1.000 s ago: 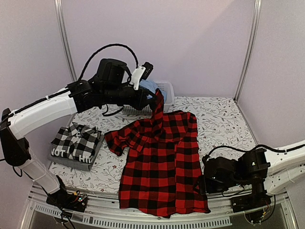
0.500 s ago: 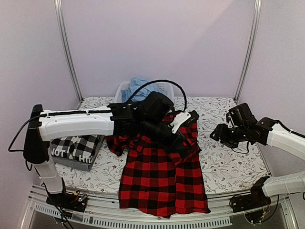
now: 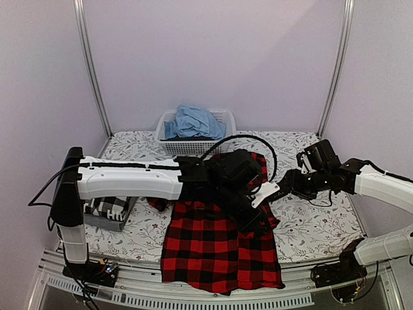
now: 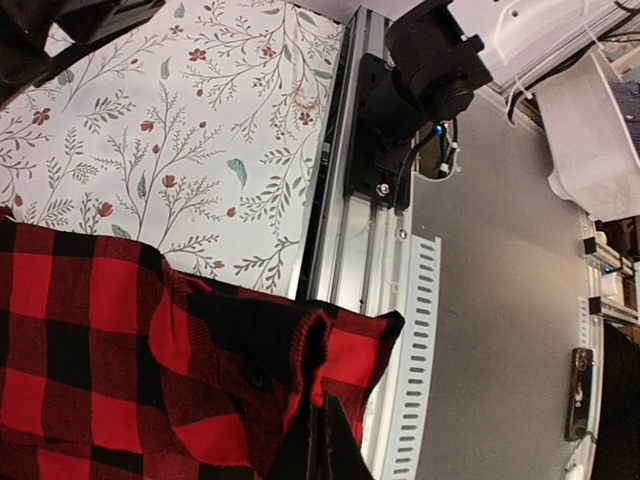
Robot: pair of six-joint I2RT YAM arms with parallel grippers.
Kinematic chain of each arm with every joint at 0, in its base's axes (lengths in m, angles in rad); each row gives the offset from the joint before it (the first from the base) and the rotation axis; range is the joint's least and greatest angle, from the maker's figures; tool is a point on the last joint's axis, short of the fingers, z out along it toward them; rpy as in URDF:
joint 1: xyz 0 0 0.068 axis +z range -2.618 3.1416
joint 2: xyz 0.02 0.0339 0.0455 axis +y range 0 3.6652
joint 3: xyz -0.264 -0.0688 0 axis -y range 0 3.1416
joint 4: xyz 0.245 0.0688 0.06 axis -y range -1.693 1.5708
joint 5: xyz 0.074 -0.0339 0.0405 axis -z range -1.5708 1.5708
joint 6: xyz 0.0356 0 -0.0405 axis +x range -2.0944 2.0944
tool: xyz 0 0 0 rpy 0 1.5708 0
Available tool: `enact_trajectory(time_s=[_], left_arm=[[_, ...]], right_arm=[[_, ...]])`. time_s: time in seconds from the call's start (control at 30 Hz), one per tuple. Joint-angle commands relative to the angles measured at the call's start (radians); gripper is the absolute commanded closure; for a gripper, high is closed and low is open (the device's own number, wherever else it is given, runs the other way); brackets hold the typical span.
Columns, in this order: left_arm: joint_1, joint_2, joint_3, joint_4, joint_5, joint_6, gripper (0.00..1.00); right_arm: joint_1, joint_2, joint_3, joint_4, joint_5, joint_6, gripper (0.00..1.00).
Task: Fold and stack the long sleeve shirts
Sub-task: Place the sleeve of the 1/3-folded shirt.
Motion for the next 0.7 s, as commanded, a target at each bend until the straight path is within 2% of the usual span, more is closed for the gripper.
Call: enact_trajectory(time_s=[0.0,0.27,0.3,0.4,0.47,0.57,0.67], left_arm=[[-0.027,0.017,0.024,-0.024,0.027,0.012,1.0],[-0.047,0.058,-0.004,-0.028,0.103,0.009,0.99],[-0.049,0.067,-0.01,-0.028,0.109,0.005,0.91],[-0.049,0.063,-0.042,-0.006,0.095,-0.008,0.57],[-0.039,0.015,-0.081,0.055,0.083,-0.026,0.43],[0.01,-0.06,-0.152,0.128,0.027,-0.071,0.41],[0.082,-0.119,-0.22,0.165,-0.106,-0.13,0.42]], right_arm=[[-0.006,-0.012,-0.001,0.02,-0.02,-0.02,0.37],[-0.006,0.002,-0.02,0.029,-0.027,-0.028,0.37],[-0.006,0.004,-0.022,0.034,-0.029,-0.027,0.37],[-0.005,0.018,-0.019,0.052,-0.03,-0.039,0.36],[-0.006,0.032,-0.008,0.074,-0.036,-0.058,0.34],[-0.006,0.074,0.027,0.102,-0.039,-0.083,0.34],[-0.008,0.125,0.052,0.154,-0.04,-0.103,0.35]])
